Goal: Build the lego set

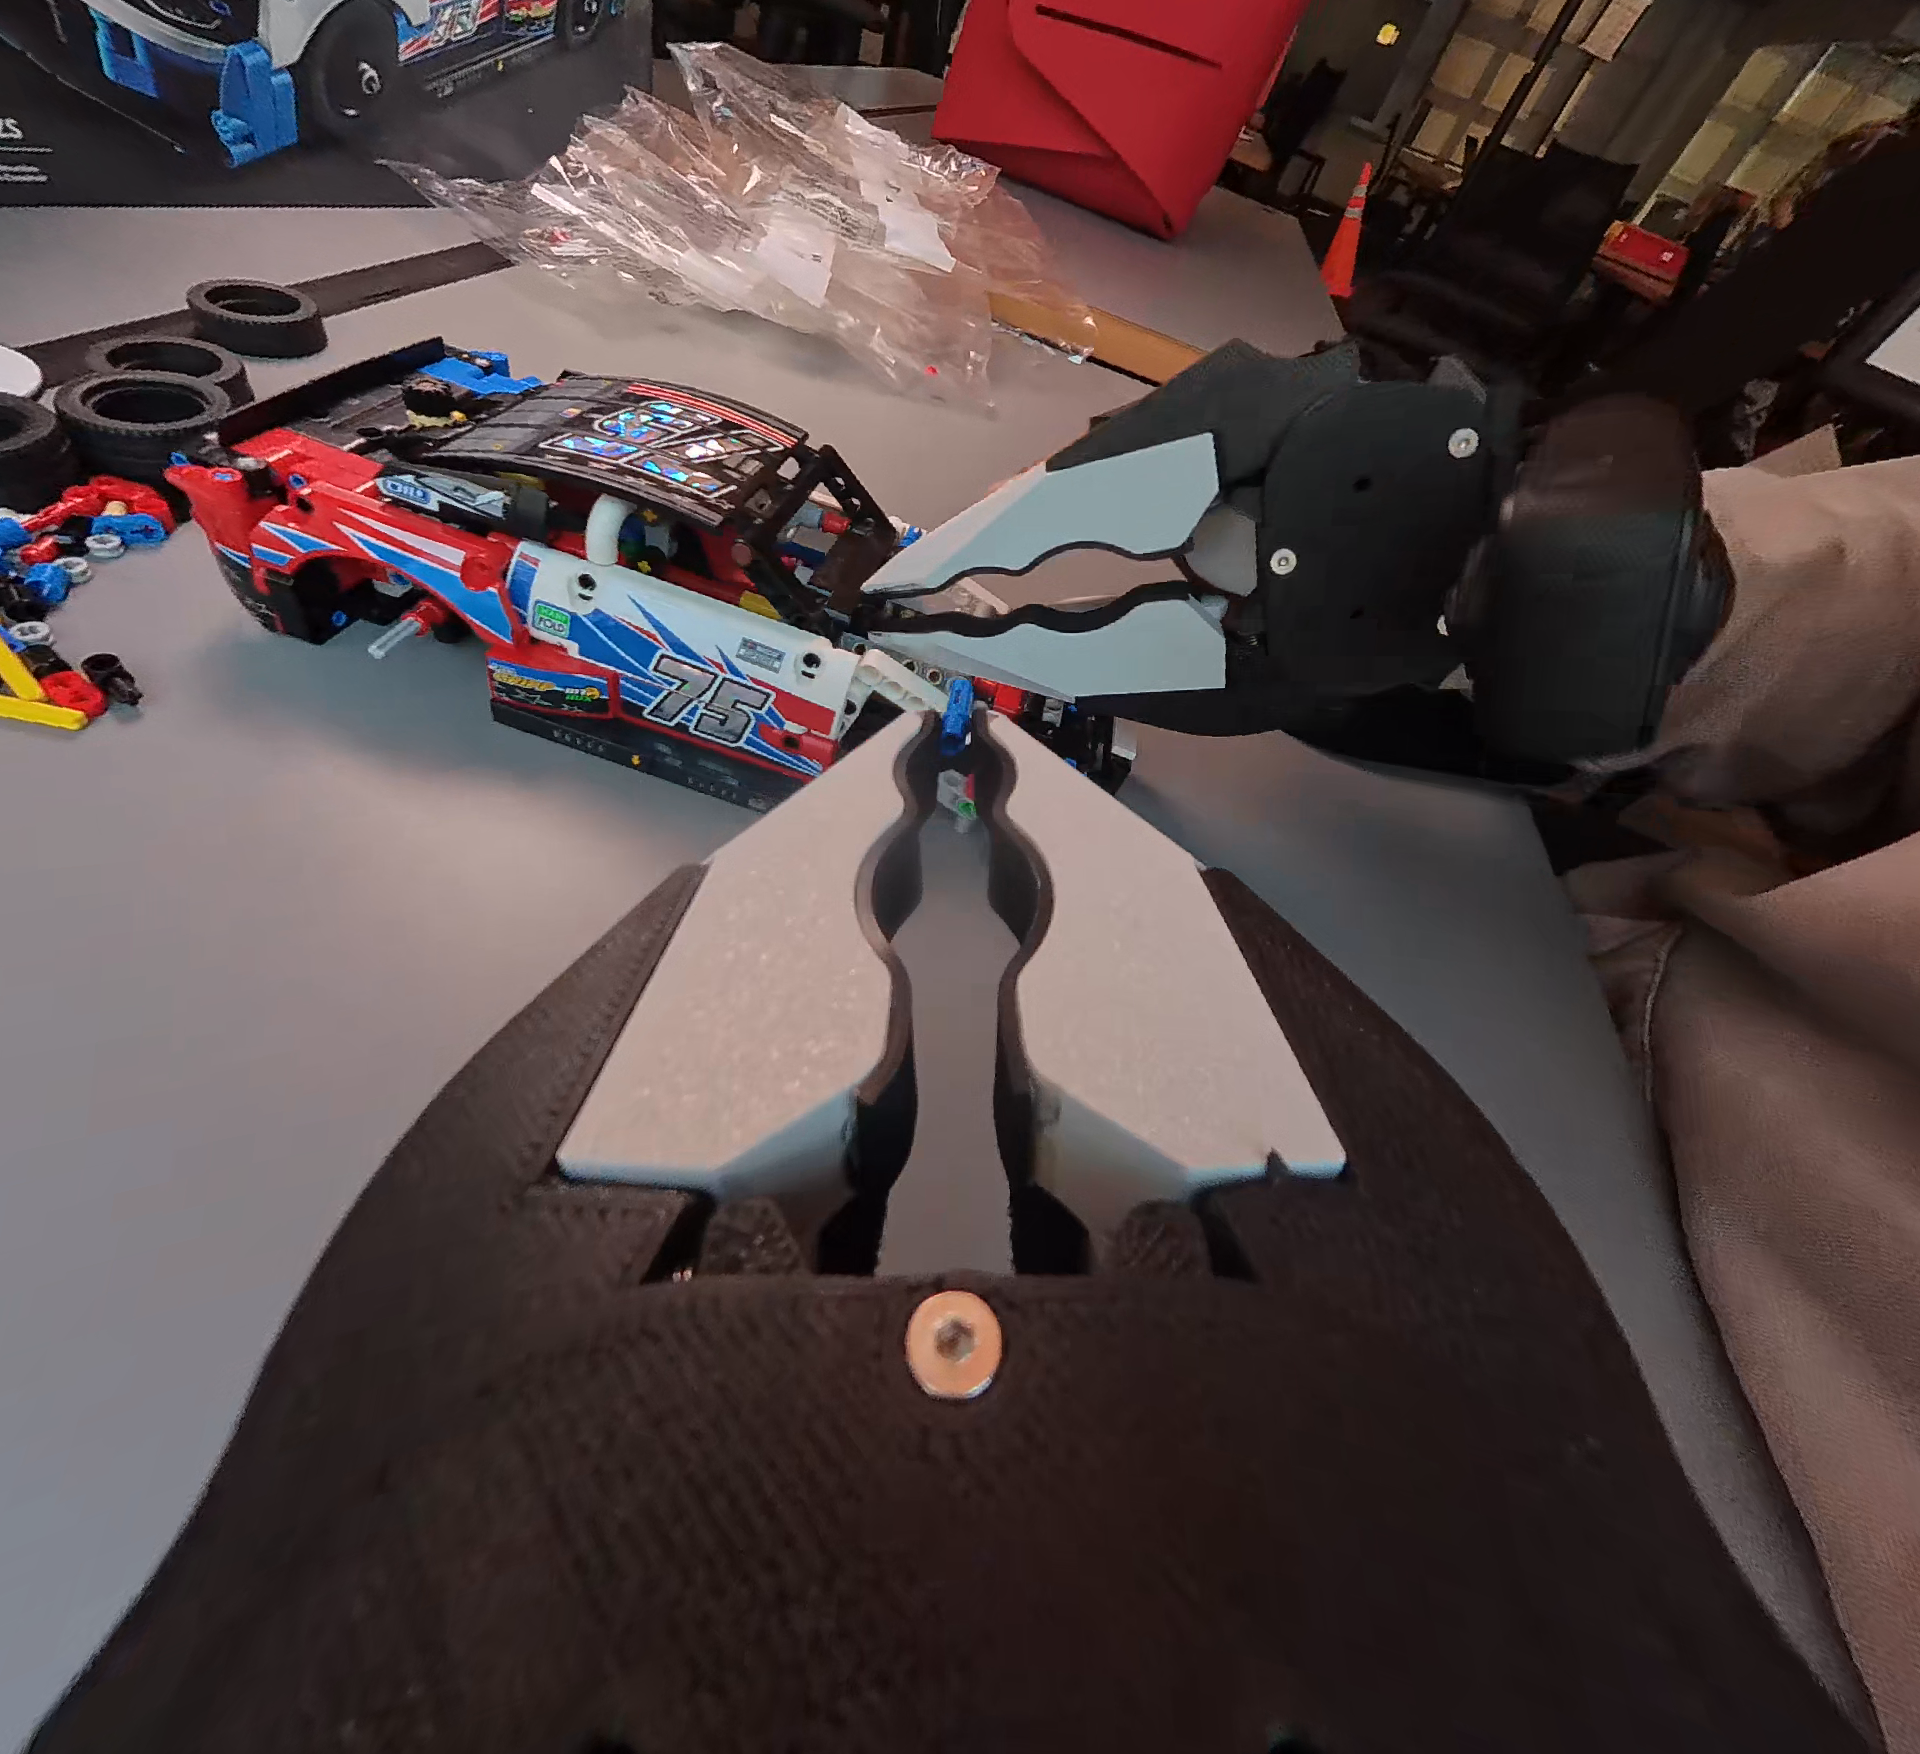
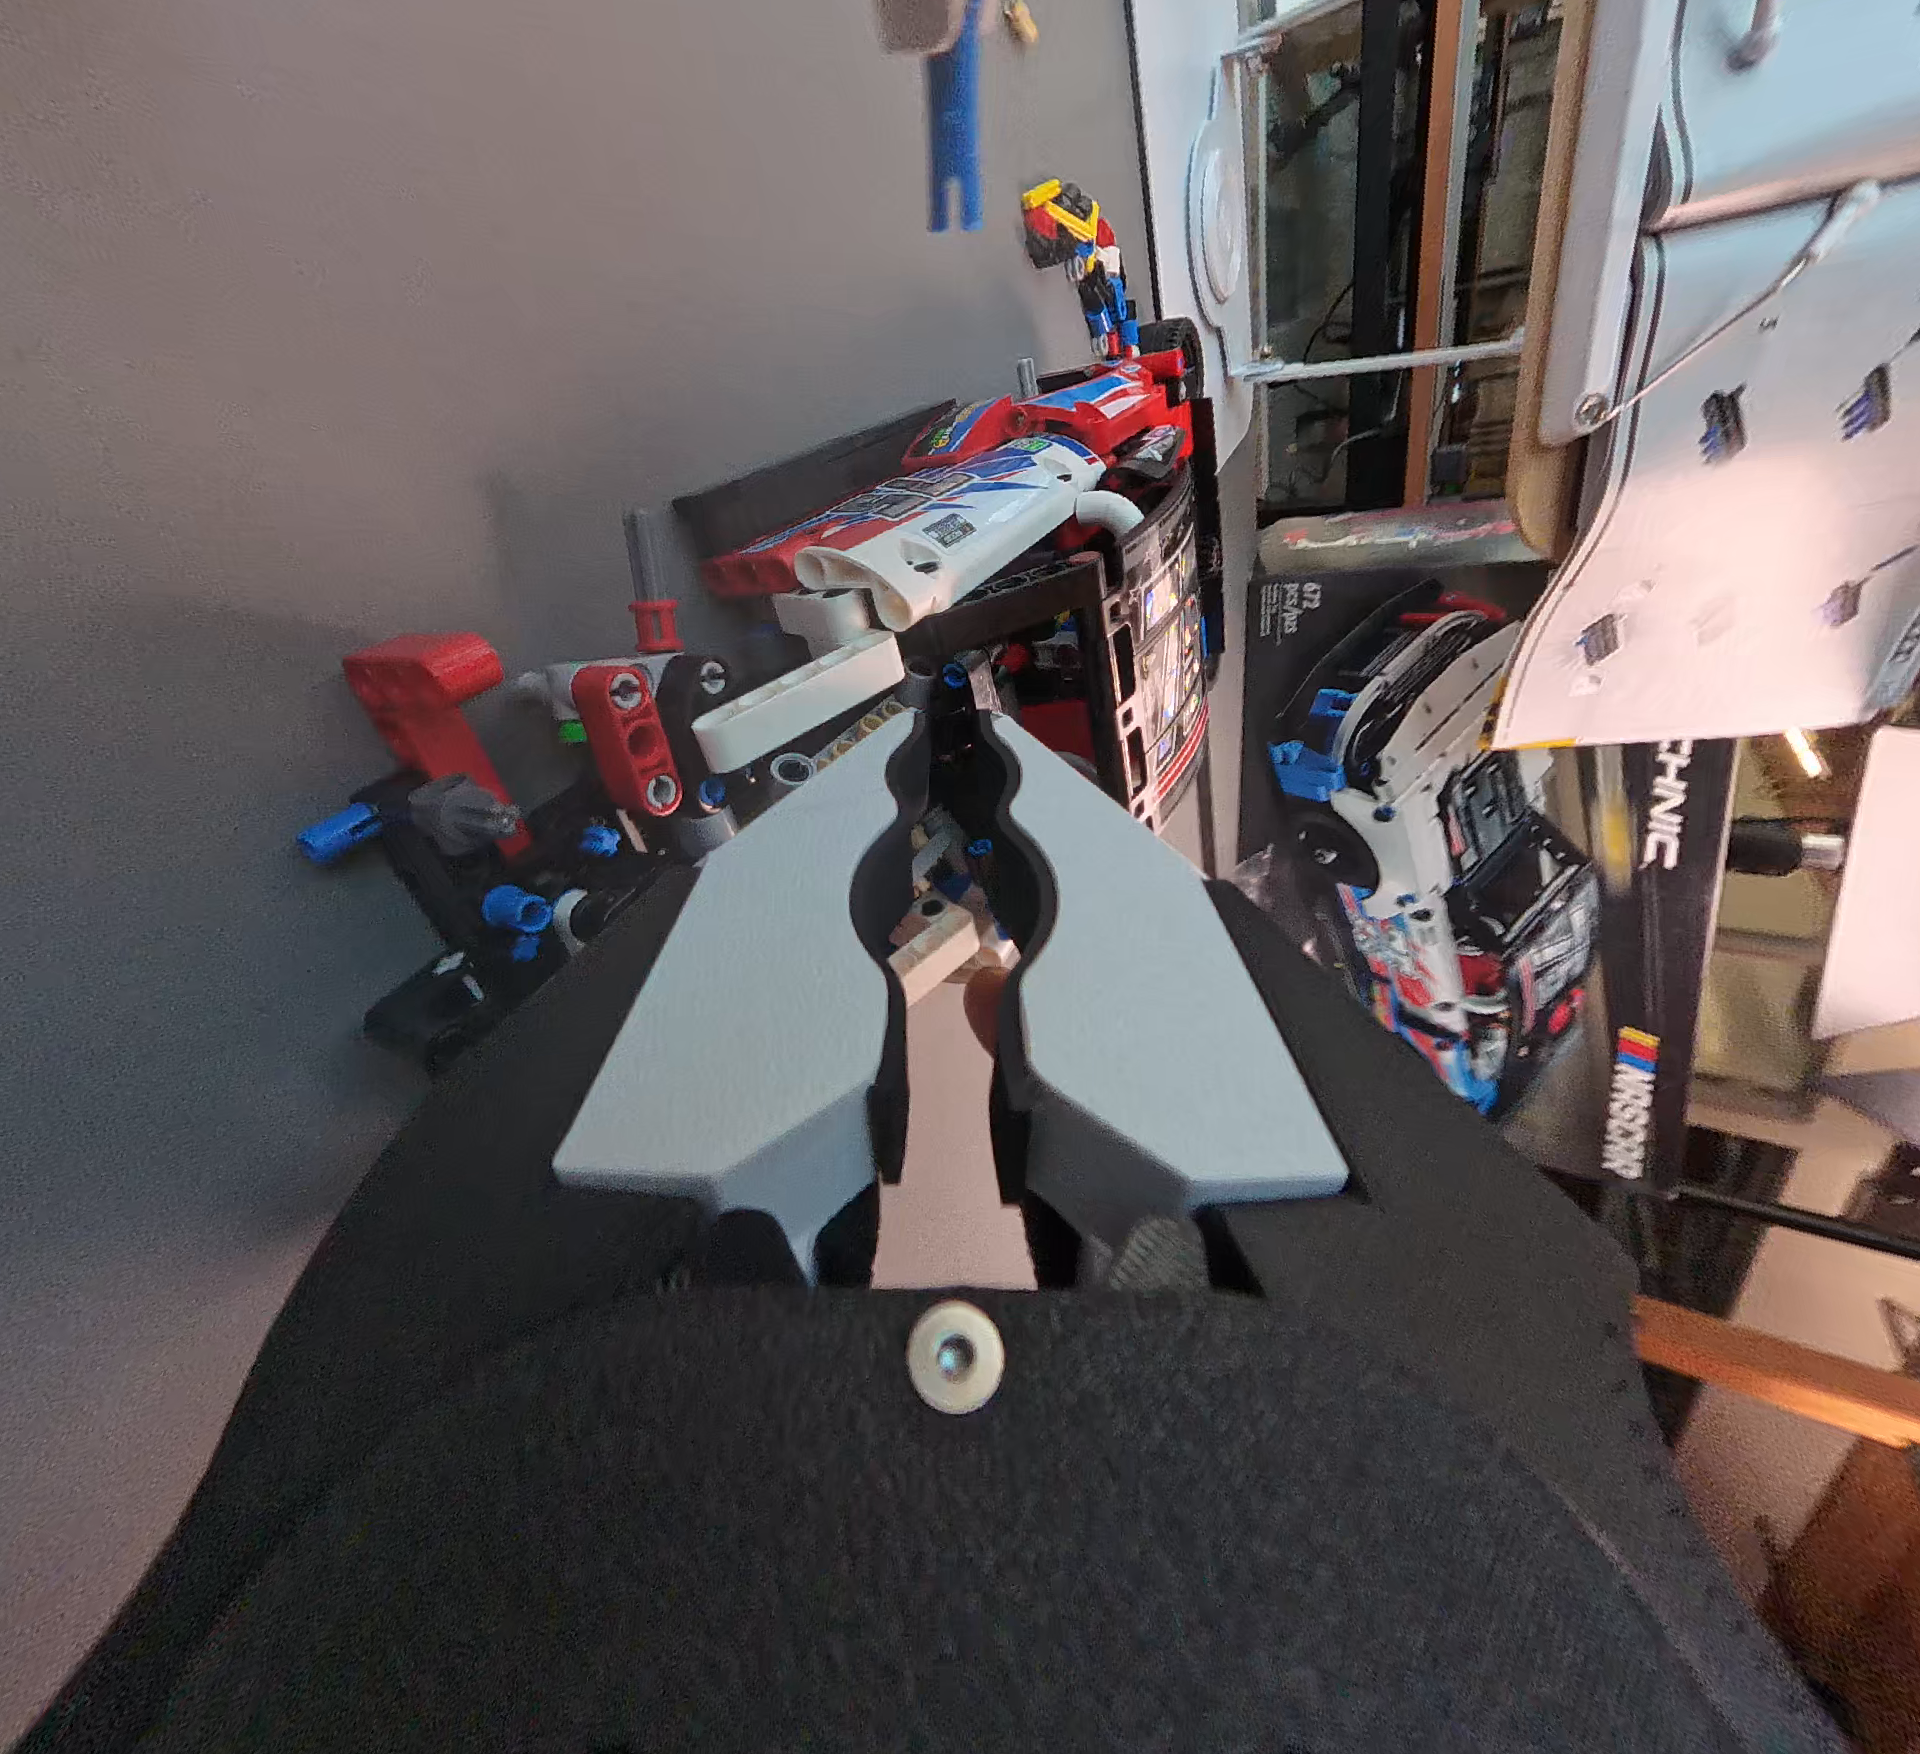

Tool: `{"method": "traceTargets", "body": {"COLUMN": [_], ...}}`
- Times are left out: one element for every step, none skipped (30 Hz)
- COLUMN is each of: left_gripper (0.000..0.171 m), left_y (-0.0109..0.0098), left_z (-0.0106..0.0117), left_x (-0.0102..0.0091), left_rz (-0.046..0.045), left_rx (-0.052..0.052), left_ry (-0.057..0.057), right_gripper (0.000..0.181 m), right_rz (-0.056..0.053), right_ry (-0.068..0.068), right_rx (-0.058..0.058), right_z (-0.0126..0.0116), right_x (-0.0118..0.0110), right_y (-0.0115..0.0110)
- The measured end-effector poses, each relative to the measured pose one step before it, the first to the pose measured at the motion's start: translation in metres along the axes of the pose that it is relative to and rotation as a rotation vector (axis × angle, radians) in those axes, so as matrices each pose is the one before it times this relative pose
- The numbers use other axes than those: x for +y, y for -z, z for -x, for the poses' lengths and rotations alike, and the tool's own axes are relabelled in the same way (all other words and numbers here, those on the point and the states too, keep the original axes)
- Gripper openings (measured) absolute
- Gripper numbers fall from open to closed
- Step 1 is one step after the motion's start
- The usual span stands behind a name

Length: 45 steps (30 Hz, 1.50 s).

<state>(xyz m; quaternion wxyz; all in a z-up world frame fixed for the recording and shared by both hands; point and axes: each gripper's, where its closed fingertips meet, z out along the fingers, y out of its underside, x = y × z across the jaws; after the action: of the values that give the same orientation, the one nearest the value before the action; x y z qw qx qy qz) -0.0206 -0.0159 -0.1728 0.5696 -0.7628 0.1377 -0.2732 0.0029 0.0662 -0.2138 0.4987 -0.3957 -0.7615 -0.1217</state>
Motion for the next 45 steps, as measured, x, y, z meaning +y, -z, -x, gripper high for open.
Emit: {"method": "traceTargets", "body": {"left_gripper": [0.004, 0.004, 0.004, 0.004, 0.004, 0.004, 0.004, 0.004, 0.004, 0.004, 0.004, 0.004, 0.004, 0.004, 0.004, 0.004, 0.004, 0.004, 0.004, 0.004, 0.004, 0.004, 0.004, 0.004, 0.004, 0.004, 0.004, 0.004, 0.004, 0.004, 0.004, 0.004, 0.004, 0.004, 0.004, 0.004, 0.004, 0.004, 0.004, 0.004, 0.004, 0.004, 0.004, 0.004, 0.004], "left_y": [-0.00071, -0.00047, -0.00029, -0.00016, -0.00007, -0.00002, -0.00014, -0.00004, 0.00005, 0.00024, 0.00023, 0.00005, -0.00006, -0.00018, -0.0002, -0.00012, -0.00007, -0.00002, -0.00004, -0.00004, 0.0, 0.0, 0.00013, 0.00003, 0.0, 0.0001, -0.00002, -0.00006, -0.00023, -0.00012, -0.00013, -0.00004, -0.00003, 0.00008, 0.0, -0.00003, 0.00004, 0.00005, 0.00006, 0.00016, 0.00027, 0.00018, 0.00016, 0.00009, -0.00009], "left_z": [-0.00313, -0.00258, -0.00264, -0.00225, -0.0016, -0.00071, 0.00008, 0.0007, 0.00063, 0.00033, 0.00014, 0.00025, 0.00005, -0.00009, -0.00017, -0.00034, 0.00005, 0.00025, 0.00007, 0.00026, 0.00032, 0.00027, 0.00016, 0.0, 0.00016, 0.00006, -0.00006, -0.00005, -0.00008, -0.00014, -0.00013, -0.00003, 0.00002, 0.00008, 0.00004, 0.00016, 0.0001, 0.00023, 0.00027, 0.00016, 0.00032, 0.00044, 0.00035, 0.00025, 0.00007], "left_x": [0.00071, 0.00052, 0.00023, 0.00018, -0.00036, 0.00006, 0.00049, 0.00058, 0.00015, -0.00011, -0.00014, 0.0, 0.00027, 0.00041, 0.00011, 0.00013, 0.0001, 0.00009, 0.00005, 0.00006, 0.00002, 0.00001, 0.00001, -0.00007, 0.0, 0.00008, 0.00008, 0.00015, 0.00031, 0.00029, 0.00013, 0.00004, 0.00006, 0.00003, 0.00001, -0.00006, 0.00011, 0.00013, 0.00001, -0.00018, -0.00008, -0.0001, -0.00014, -0.00002, 0.00014], "left_rz": [0.00366, 0.00219, 0.00063, 0.00064, -0.00238, -0.00064, 0.00224, 0.0028, 0.00031, -0.00094, -0.0005, -0.00034, 0.00144, 0.00192, 0.00024, 0.00082, 0.00066, -0.00002, 0.0006, 0.00004, -0.00052, 0.00037, -0.00013, 0.00018, 0.00002, 0.00032, 0.00052, 0.00057, 0.00148, 0.00092, 0.00042, 0.0005, 0.00038, -0.00002, 0.00005, -0.00014, 0.00012, 0.00057, -0.0005, -0.00073, -0.00062, -0.00118, -0.00119, -0.0008, 0.00033], "left_rx": [0.0006, -0.0017, 0.0017, 0.0037, 0.0033, 0.0007, -0.0011, -0.0026, -0.0017, 0.0006, 0.0011, -0.0002, -0.0003, 0.0007, 0.0009, 0.0012, -0.0009, -0.0011, -0.0003, -0.0011, -0.0016, -0.001, -0.0008, -0.0002, -0.001, -0.0005, 0.0001, 0.0009, 0.0011, 0.0009, 0.0007, 0.0006, -0.0005, -0.0007, -0.0003, -0.0004, -0.0001, -0.0002, -0.0007, -0.0007, -0.0006, -0.0008, 0.0004, 0.0013, 0.0035], "left_ry": [-0.0167, -0.0145, -0.0093, -0.0029, -0.0005, -0.0003, -0.001, -0.0004, 0.0013, 0.0034, 0.0035, 0.0014, -0.0001, -0.0002, -0.0005, -0.0011, -0.0014, -0.001, 0.0002, 0.0007, 0.0001, 0.0, -0.0002, 0.0002, -0.0001, -0.0008, -0.0005, -0.0001, 0.0007, 0.0004, 0.0003, -0.0001, -0.0005, -0.0006, 0.0001, 0.0004, 0.0004, 0.0006, 0.0003, 0.0003, 0.0006, 0.0015, 0.0024, 0.0031, 0.0037], "right_gripper": [0.005, 0.005, 0.005, 0.005, 0.005, 0.005, 0.005, 0.005, 0.005, 0.005, 0.006, 0.006, 0.006, 0.006, 0.006, 0.006, 0.006, 0.006, 0.006, 0.009, 0.011, 0.01, 0.009, 0.008, 0.006, 0.005, 0.005, 0.004, 0.004, 0.005, 0.005, 0.005, 0.005, 0.005, 0.005, 0.005, 0.005, 0.005, 0.005, 0.005, 0.005, 0.01, 0.015, 0.019, 0.021], "right_rz": [0.0051, 0.0065, 0.0075, 0.0113, 0.0114, 0.0102, 0.0107, 0.0095, 0.0047, -0.0011, -0.0036, -0.0037, -0.004, -0.0032, -0.0001, 0.0031, 0.0052, 0.0056, 0.0078, 0.0049, 0.0081, 0.0099, 0.014, 0.0109, -0.0038, -0.0039, -0.0027, -0.0016, -0.0021, -0.0008, 0.0005, 0.0001, -0.0009, -0.0027, -0.0027, -0.0024, -0.002, -0.0025, -0.0035, -0.0043, -0.0158, -0.0365, -0.0381, -0.0338, -0.0286], "right_ry": [-0.072, -0.0852, -0.0771, -0.0663, -0.069, -0.0757, -0.0781, -0.0725, -0.0772, -0.0854, -0.0816, -0.0757, -0.0693, -0.053, -0.0392, -0.007, 0.03, 0.0573, 0.0705, 0.0726, 0.0704, 0.0531, 0.0343, 0.0164, 0.0, -0.0096, -0.007, -0.0229, -0.0295, -0.036, -0.0403, -0.0376, -0.0365, -0.0351, -0.0216, -0.0086, 0.0, 0.0102, 0.016, 0.017, 0.0074, -0.0056, -0.0072, -0.0019, 0.0151], "right_rx": [-0.0115, -0.0098, -0.0046, 0.0016, 0.0011, -0.0048, -0.01, -0.0117, -0.0165, -0.0292, -0.034, -0.036, -0.0378, -0.0359, -0.0287, -0.0105, 0.0058, 0.0173, 0.024, 0.0362, 0.033, 0.0227, 0.0131, 0.005, 0.0029, 0.0129, -0.0014, -0.0066, -0.012, -0.0174, -0.0221, -0.0227, -0.0222, -0.0218, -0.0163, -0.0068, 0.0004, 0.0044, 0.0027, -0.0038, -0.0161, -0.0283, -0.045, -0.0544, -0.0629], "right_z": [0.00011, 0.0, -0.00019, -0.00053, -0.00054, 0.00008, 0.00009, 0.0, 0.00015, 0.0005, 0.00017, 0.00022, 0.0002, 0.00021, 0.0001, -0.00084, -0.0012, -0.00112, -0.00101, -0.00215, -0.00113, 0.00024, 0.00102, 0.00155, 0.00118, -0.00108, 0.00018, 0.0, 0.00011, 0.00009, 0.00014, 0.00013, 0.00011, 0.00016, 0.00006, -0.00006, -0.00004, -0.00001, 0.00001, -0.00012, -0.00006, -0.00029, 0.00121, 0.00272, 0.00572], "right_x": [0.00062, 0.00078, 0.00095, 0.0013, 0.00097, 0.0004, 0.00031, 0.00037, -0.00005, -0.00001, 0.00017, 0.0002, 0.0001, 0.00006, 0.00036, 0.00055, 0.00098, 0.0008, 0.00049, -0.0008, -0.00088, -0.00068, 0.00028, 0.00043, -0.00109, -0.00076, -0.00044, -0.00022, -0.00009, 0.00007, 0.0001, 0.00018, 0.00005, 0.00004, -0.00003, -0.00002, 0.0, -0.00013, 0.0, 0.00005, -0.00176, -0.00517, -0.0059, -0.00521, -0.00429], "right_y": [-0.00001, 0.00008, 0.00016, -0.00005, -0.00005, 0.00007, 0.00003, 0.00007, -0.00002, -0.00009, -0.0001, 0.0001, 0.00022, 0.00035, 0.00057, 0.00074, 0.00086, 0.00077, 0.00088, 0.00103, 0.00085, 0.0004, -0.00057, -0.00121, -0.00124, -0.00079, -0.00034, -0.00026, -0.00014, -0.00007, 0.00009, 0.00001, 0.00005, 0.00001, 0.00016, 0.00016, 0.00003, 0.00004, 0.00023, 0.00084, 0.00265, 0.00463, 0.00609, 0.00676, 0.00705]}}
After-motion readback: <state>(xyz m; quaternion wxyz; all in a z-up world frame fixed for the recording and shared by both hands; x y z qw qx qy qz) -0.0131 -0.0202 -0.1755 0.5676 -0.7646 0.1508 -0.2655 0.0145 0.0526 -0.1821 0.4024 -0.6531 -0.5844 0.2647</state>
